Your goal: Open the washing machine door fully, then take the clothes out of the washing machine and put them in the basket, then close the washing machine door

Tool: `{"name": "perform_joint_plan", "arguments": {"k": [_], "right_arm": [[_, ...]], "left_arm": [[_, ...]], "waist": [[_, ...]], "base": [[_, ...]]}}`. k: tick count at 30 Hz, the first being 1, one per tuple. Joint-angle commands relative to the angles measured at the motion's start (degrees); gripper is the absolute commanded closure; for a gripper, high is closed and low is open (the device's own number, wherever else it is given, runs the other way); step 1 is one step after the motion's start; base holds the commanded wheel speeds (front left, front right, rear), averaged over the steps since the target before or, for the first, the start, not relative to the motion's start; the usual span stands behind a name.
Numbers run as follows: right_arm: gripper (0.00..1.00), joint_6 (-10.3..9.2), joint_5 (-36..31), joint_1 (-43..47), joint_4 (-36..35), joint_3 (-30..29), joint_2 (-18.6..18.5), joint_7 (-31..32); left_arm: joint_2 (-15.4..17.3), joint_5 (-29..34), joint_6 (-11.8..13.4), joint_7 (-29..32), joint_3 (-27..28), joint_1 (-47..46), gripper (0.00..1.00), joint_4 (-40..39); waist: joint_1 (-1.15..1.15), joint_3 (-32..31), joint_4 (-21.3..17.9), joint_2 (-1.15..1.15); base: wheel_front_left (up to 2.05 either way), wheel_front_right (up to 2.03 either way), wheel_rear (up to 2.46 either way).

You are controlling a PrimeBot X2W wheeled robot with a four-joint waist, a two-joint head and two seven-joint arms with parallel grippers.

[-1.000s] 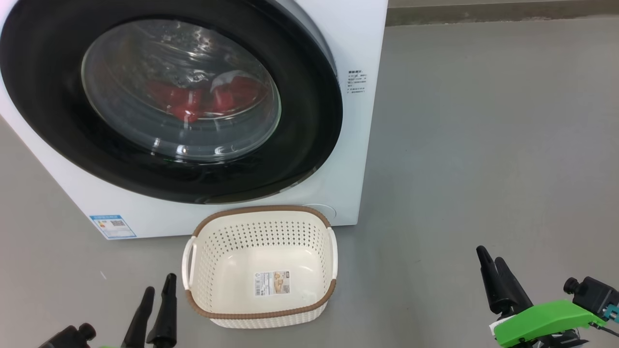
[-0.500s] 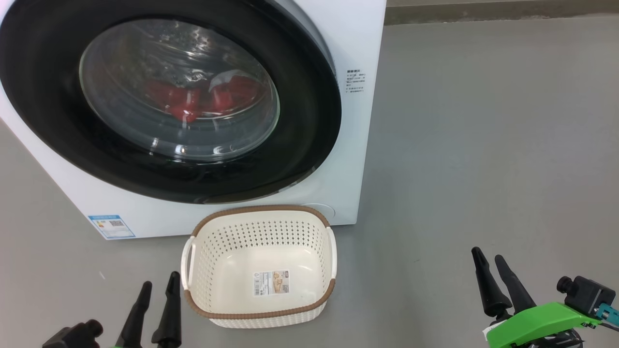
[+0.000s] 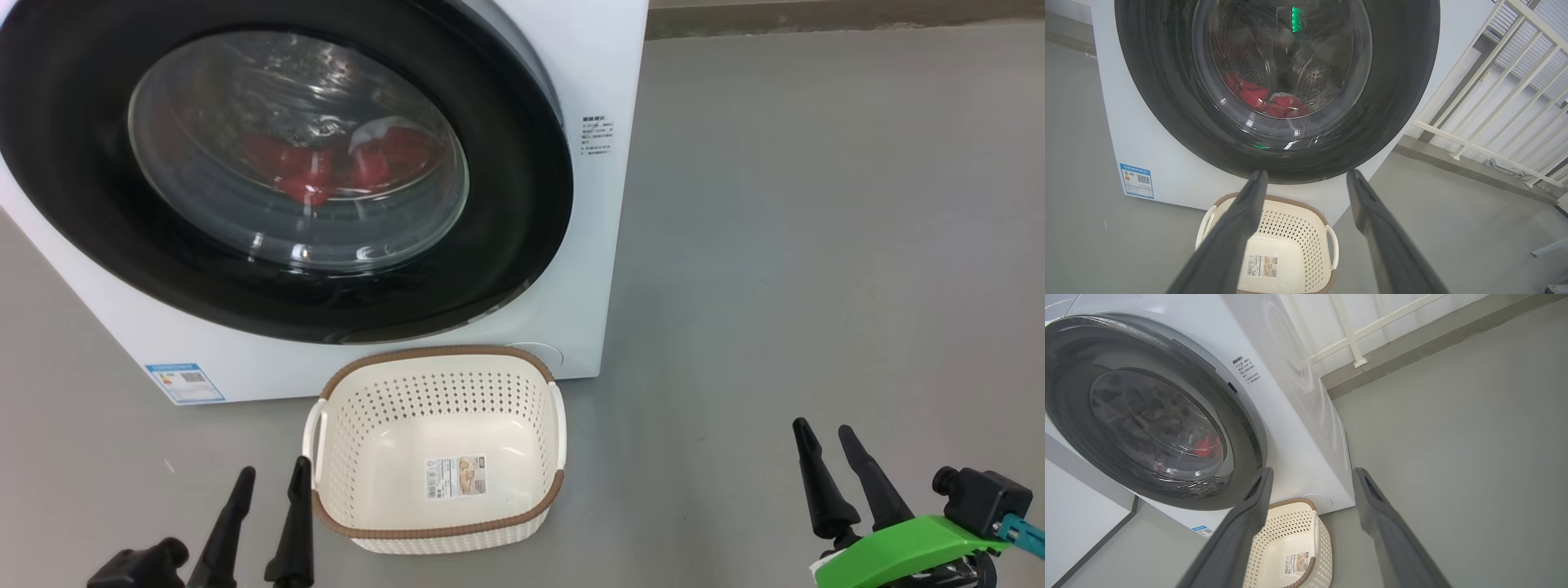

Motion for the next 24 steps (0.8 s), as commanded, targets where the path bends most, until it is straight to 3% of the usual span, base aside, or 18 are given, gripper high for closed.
{"name": "perform_joint_plan", "arguments": {"k": [1,24], "right_arm": [[0.00,0.03,-2.05,-0.54,-1.68,1.12,-0.98,-0.81],[0.00,0.03,-15.34,1.02,-3.31,0.09,-0.67,-4.59]], "left_arm": [[0.93,1.92,-0.30,-0.78,1.13,-0.30,0.00,-1.88],[1.23,15.35,-0.38,-4.64,1.01,0.38,0.00,-1.83]], "waist": [[0.00,0.02,-0.06,0.00],[0.00,0.49,-0.03,0.00]], "base": [[0.00,0.00,0.00],[0.00,0.00,0.00]]}}
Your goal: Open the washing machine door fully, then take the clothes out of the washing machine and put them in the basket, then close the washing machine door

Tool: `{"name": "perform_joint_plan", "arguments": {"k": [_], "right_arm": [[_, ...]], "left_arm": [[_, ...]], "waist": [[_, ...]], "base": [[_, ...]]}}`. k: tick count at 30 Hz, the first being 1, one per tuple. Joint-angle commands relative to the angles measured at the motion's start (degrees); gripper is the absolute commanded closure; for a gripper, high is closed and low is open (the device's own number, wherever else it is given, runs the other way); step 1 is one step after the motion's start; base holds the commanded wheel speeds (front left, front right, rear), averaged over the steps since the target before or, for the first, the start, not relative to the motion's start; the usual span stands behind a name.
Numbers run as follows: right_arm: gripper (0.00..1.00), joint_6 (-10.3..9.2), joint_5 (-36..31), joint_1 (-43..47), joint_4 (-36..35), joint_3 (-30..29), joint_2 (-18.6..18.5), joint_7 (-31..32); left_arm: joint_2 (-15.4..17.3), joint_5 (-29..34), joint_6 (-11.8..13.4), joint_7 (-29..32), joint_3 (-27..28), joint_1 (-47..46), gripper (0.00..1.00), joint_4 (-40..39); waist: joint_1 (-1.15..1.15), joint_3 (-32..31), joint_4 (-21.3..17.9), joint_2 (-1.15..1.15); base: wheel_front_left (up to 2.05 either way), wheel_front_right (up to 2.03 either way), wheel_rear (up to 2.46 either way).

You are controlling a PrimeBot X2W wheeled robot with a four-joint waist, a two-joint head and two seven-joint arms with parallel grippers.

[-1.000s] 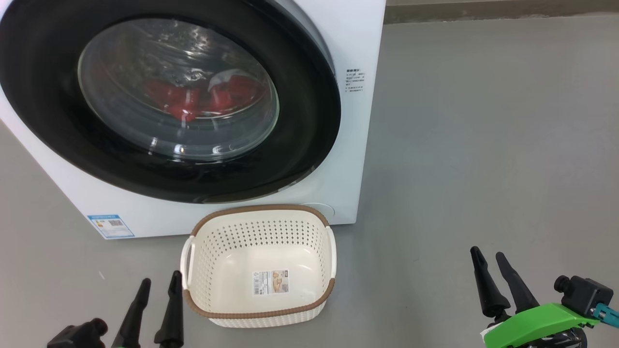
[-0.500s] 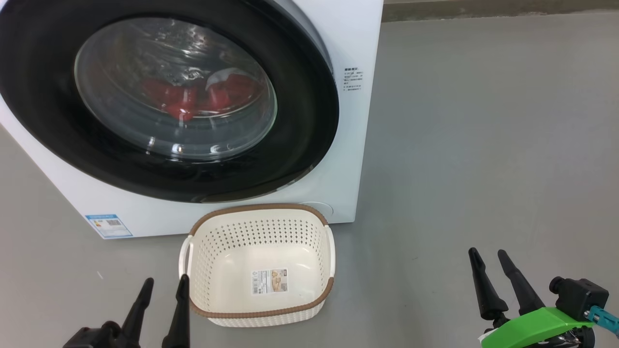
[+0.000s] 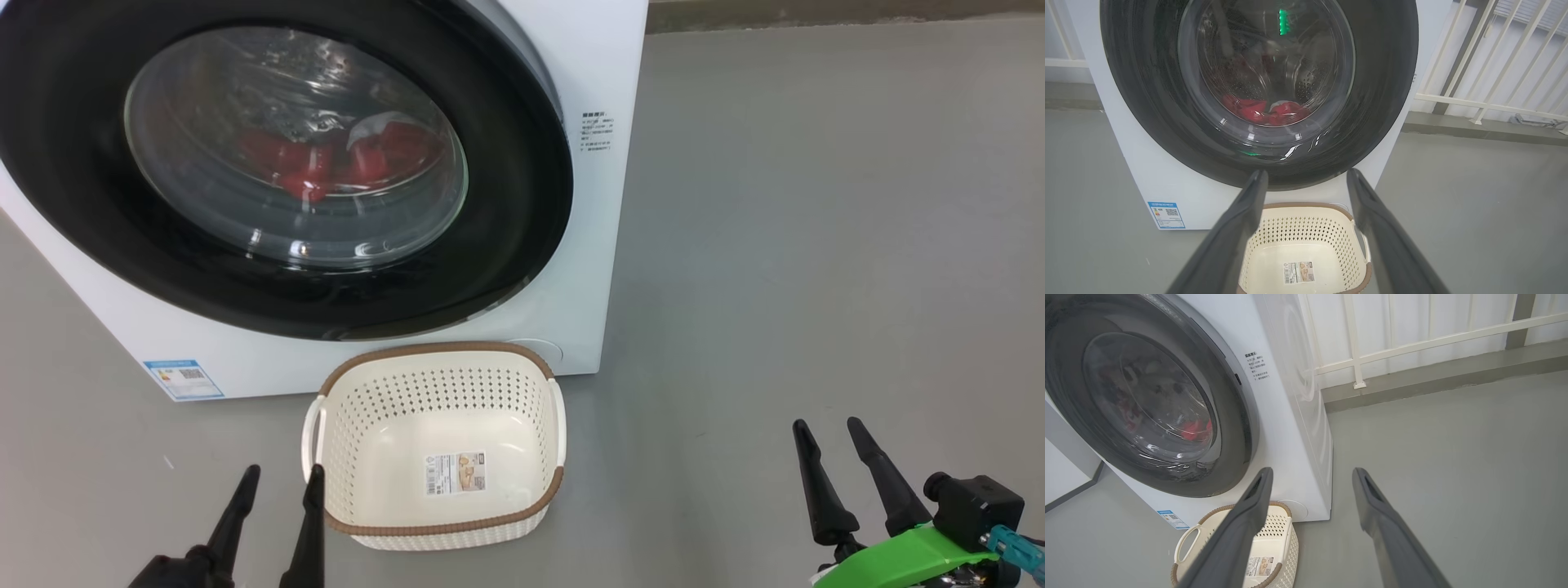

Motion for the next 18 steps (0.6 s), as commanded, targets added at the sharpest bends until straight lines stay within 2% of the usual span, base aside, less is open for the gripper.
{"name": "perform_joint_plan", "arguments": {"k": [1,9,18], "right_arm": [[0.00,0.03,-2.02,-0.11,-1.72,1.01,-0.64,-0.98],[0.00,0.03,-6.15,0.42,-2.23,0.55,-0.44,-2.13],[0.00,0.03,-6.18,0.71,-2.28,-0.37,-0.14,-2.13]], "left_arm": [[1.04,1.77,-0.31,-1.03,1.45,-0.53,0.00,-1.30],[1.34,5.39,-0.33,-2.20,1.39,-0.28,0.00,-0.58],[1.24,4.06,-0.33,-2.20,1.56,-0.29,0.00,0.72]], "waist": [[0.00,0.08,0.01,0.00],[0.00,0.25,-0.06,0.00],[0.00,0.21,-0.34,0.00]], "base": [[0.00,0.00,0.00],[0.00,0.00,0.00],[0.00,0.00,0.00]]}}
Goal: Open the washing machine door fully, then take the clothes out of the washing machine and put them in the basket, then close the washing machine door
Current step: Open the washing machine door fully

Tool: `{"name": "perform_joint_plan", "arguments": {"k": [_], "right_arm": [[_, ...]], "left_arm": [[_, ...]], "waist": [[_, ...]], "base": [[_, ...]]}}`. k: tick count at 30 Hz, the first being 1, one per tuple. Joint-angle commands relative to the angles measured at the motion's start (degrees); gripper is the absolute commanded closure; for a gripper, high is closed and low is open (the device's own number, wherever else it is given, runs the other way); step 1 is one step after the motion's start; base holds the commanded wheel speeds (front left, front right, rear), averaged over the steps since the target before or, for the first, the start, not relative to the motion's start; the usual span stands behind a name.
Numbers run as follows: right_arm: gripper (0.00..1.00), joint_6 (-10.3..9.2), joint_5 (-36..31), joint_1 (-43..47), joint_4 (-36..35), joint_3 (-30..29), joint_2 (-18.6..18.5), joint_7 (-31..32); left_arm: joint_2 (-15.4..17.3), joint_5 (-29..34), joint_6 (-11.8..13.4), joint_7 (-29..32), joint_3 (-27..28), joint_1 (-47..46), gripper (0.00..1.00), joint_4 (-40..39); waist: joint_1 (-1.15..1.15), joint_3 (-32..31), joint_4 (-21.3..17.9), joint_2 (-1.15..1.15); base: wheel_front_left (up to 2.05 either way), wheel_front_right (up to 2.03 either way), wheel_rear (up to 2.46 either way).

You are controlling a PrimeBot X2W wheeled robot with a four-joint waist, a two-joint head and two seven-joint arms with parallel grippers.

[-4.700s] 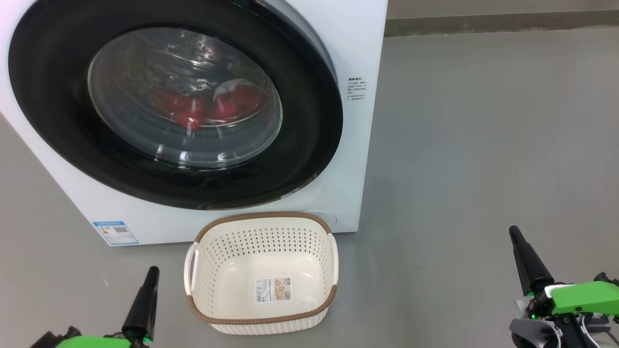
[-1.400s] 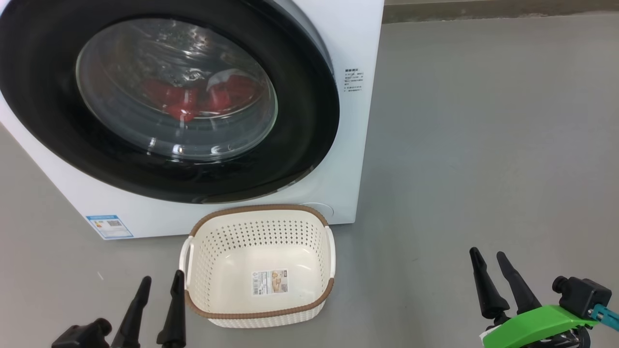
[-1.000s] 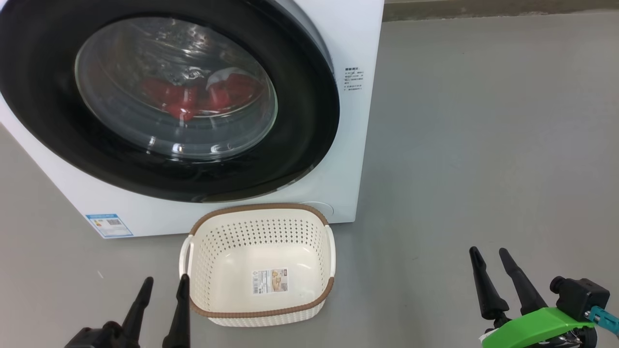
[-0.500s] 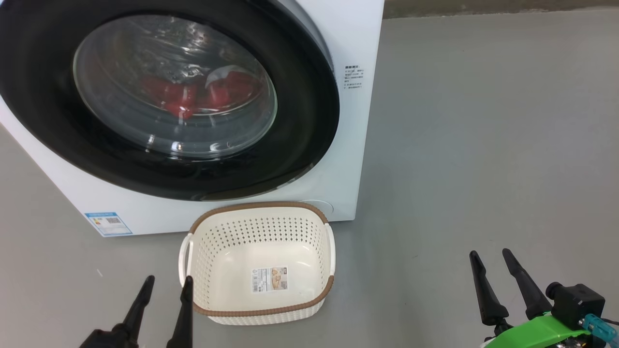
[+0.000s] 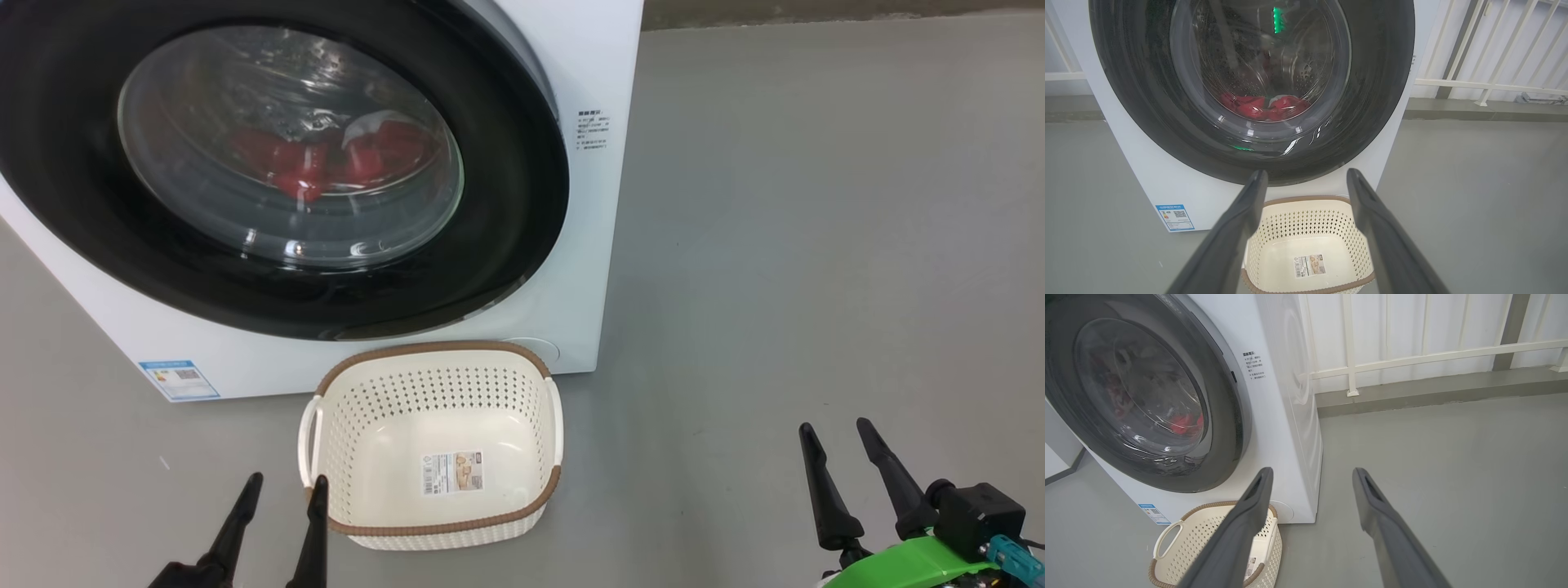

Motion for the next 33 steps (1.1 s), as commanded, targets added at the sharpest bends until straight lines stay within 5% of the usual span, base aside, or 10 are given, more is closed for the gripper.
{"name": "perform_joint_plan", "arguments": {"k": [1,11,12,13,14,23,33], "right_arm": [[0.00,0.03,-0.41,-0.30,-1.53,0.99,-0.50,-0.53],[0.00,0.03,1.32,-0.75,-2.54,0.26,0.14,-0.53],[0.54,0.03,2.09,-1.07,-2.80,0.18,0.27,-0.53],[0.88,0.03,2.87,-1.50,-3.19,0.16,0.41,-0.53],[1.00,0.03,3.69,-1.91,-3.43,0.36,0.52,-0.54],[1.00,0.03,17.72,-13.04,-5.28,1.26,1.18,-0.54],[1.00,0.03,24.28,-28.30,-3.09,3.44,-0.18,-0.54]], "left_arm": [[0.84,-0.25,-0.32,-0.70,1.77,-0.45,0.00,-1.13],[0.72,-0.48,-0.32,-0.70,1.66,-0.62,0.00,-1.34],[0.70,-0.50,-0.32,-0.70,1.66,-0.66,0.00,-1.38],[0.68,-0.52,-0.32,-0.70,1.63,-0.72,0.00,-1.43],[0.65,-0.54,-0.32,-0.70,1.55,-0.79,0.00,-1.47],[0.39,-0.58,-0.32,-0.70,0.07,-2.72,0.00,-1.98],[0.43,-1.68,-0.32,-0.70,-2.92,-6.41,0.00,-1.67]], "waist": [[0.00,-0.01,-0.04,0.00],[0.00,0.02,-0.06,0.00],[0.00,0.05,-0.02,0.00],[0.00,0.09,0.03,0.00],[0.00,0.12,0.14,0.00],[0.00,2.56,1.80,0.00],[0.00,7.04,5.41,0.00]], "base": [[0.00,0.00,0.00],[0.00,0.00,0.00],[0.00,0.00,0.00],[0.00,0.00,0.00],[0.00,0.00,0.00],[0.00,0.00,0.00],[0.00,0.00,0.00]]}}
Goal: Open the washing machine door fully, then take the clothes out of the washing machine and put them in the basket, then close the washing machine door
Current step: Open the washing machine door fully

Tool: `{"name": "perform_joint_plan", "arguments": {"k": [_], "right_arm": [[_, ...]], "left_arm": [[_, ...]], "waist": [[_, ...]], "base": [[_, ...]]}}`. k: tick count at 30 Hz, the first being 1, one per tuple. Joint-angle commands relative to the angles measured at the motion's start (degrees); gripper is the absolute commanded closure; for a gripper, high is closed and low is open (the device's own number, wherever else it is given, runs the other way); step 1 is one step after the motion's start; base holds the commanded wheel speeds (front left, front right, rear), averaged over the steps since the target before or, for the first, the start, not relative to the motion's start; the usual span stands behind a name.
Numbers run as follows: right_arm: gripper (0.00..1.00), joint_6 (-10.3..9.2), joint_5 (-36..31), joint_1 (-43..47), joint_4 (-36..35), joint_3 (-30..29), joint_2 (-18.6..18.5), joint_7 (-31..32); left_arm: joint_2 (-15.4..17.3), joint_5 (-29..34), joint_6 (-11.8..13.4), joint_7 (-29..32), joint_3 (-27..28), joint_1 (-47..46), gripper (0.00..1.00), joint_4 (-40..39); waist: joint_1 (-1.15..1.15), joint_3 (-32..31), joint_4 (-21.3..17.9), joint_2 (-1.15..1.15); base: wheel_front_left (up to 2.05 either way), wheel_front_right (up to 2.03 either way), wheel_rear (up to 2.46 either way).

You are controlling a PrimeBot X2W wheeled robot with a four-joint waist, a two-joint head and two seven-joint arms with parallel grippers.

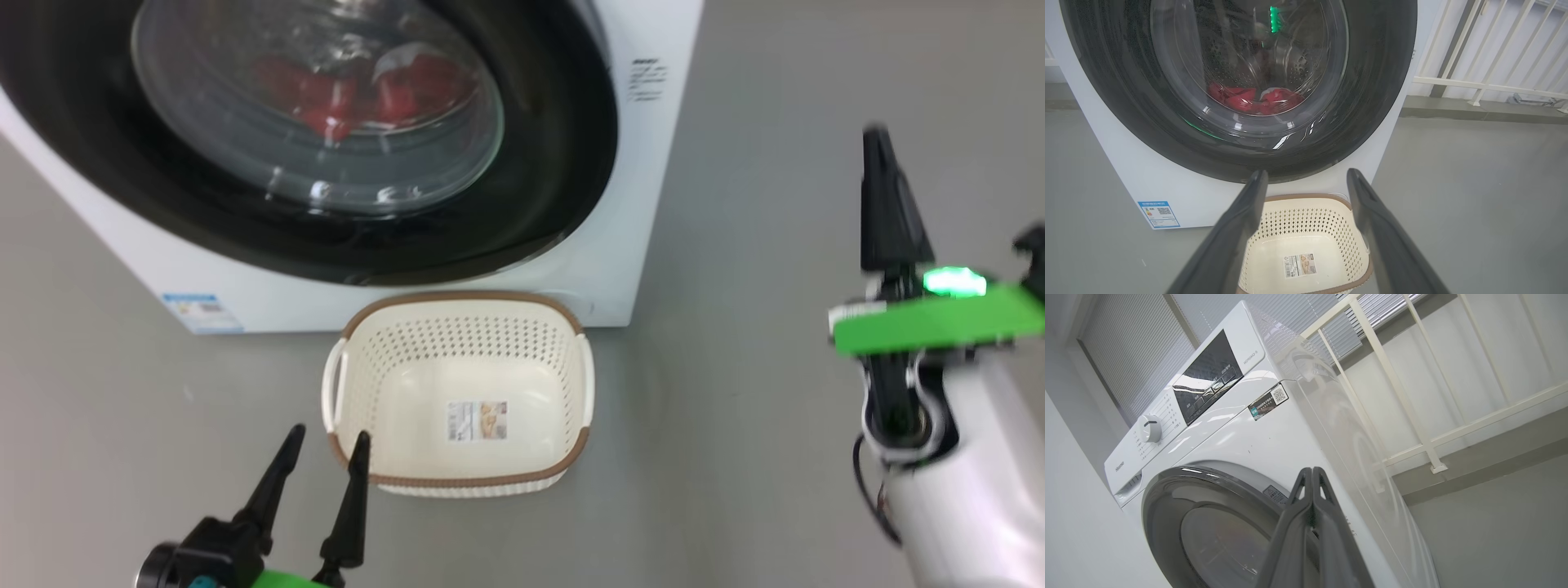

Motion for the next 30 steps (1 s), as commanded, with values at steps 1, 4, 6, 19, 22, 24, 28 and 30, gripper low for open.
{"name": "perform_joint_plan", "arguments": {"k": [1,4,6,19,22,24,28,30], "right_arm": [[1.00,0.03,0.61,-2.65,-0.83,2.17,-0.74,-0.35],[1.00,0.03,3.24,-7.01,1.15,4.18,-2.65,-0.35],[1.00,0.03,5.87,-9.68,2.44,6.03,-3.88,-0.35],[1.00,0.03,29.20,-24.81,8.88,13.13,-11.30,7.53],[1.00,0.03,33.50,-26.82,10.35,14.23,-12.85,11.92],[1.00,0.03,36.28,-28.12,11.43,14.74,-13.56,15.28],[1.00,0.03,41.20,-30.41,13.60,15.50,-14.47,22.36],[1.00,0.03,42.94,-31.67,13.84,15.57,-14.88,25.06]], "left_arm": [[0.53,-0.31,-0.32,-0.70,1.41,-2.07,0.00,-1.23],[0.52,-0.72,-0.32,-0.70,0.31,-3.47,0.00,-0.90],[0.49,-1.09,-0.32,-0.70,-0.28,-4.31,0.00,-0.73],[0.34,-2.92,-0.32,-0.70,-2.34,-8.12,0.00,0.00],[0.30,-3.31,-0.32,-0.70,-3.00,-8.77,0.00,0.24],[0.29,-3.54,-0.32,-0.70,-3.40,-9.14,0.00,0.30],[0.25,-3.94,-0.32,-0.70,-4.05,-9.80,0.00,0.49],[0.24,-4.10,-0.32,-0.70,-4.23,-10.07,0.00,0.54]], "waist": [[0.00,2.02,2.05,0.00],[0.00,3.36,3.49,0.00],[0.00,4.15,4.35,0.00],[0.00,9.00,8.09,0.00],[0.00,9.86,8.79,0.00],[0.00,10.43,9.13,0.00],[0.00,11.35,9.73,0.00],[0.00,11.83,9.97,0.00]], "base": [[0.00,0.00,0.00],[0.00,0.00,0.00],[0.00,0.00,0.00],[0.00,0.00,0.00],[0.00,0.00,0.00],[0.00,0.00,0.00],[0.00,0.00,0.00],[0.00,0.00,0.00]]}}
